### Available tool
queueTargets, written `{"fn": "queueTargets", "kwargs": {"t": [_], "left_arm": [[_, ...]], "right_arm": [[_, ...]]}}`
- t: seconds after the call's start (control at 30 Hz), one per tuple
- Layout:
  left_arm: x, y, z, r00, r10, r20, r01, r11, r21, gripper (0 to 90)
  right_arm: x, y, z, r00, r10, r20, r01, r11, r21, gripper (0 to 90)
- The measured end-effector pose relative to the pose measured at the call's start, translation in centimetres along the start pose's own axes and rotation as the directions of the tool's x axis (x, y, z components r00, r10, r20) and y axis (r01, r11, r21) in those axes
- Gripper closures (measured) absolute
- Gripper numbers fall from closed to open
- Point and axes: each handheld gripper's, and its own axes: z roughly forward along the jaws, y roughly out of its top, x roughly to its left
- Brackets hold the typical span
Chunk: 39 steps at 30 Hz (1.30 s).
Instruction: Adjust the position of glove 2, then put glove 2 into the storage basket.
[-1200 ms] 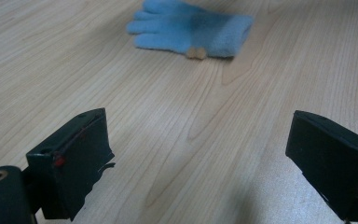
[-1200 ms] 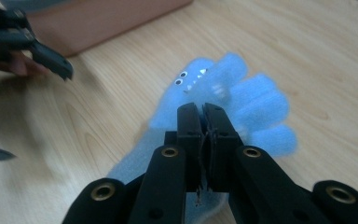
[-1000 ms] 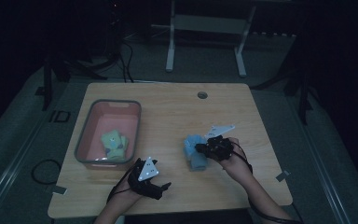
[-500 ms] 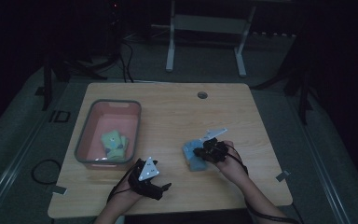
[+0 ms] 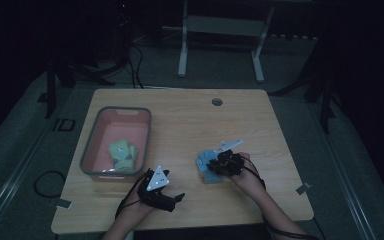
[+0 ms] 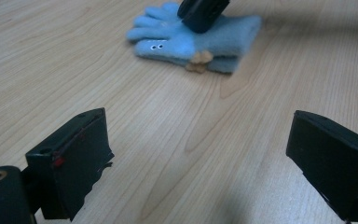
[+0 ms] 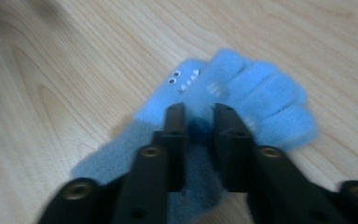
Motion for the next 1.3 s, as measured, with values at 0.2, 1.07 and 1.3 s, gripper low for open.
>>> {"fn": "queueTargets", "kwargs": {"t": [0.2, 1.07, 1.3], "left_arm": [[-0.6, 0.4, 0.3, 0.9995, 0.026, -0.018, -0.025, 0.9984, 0.05, 6.4], [-2.5, 3.3, 3.1, 0.9921, 0.107, 0.065, -0.112, 0.9913, 0.07, 15.4], [-3.4, 5.4, 5.2, 0.9723, 0.212, 0.098, -0.218, 0.9747, 0.049, 25.3]], "right_arm": [[-0.4, -0.1, -1.6, 0.9998, 0.019, -0.007, -0.02, 0.997, -0.07, 38.6], [-3.4, -2.5, -3.8, 0.9953, 0.088, -0.042, -0.092, 0.99, -0.103, 36.4], [-4.1, -0.2, -2.9, 0.9956, 0.083, -0.044, -0.087, 0.989, -0.116, 46.6]]}}
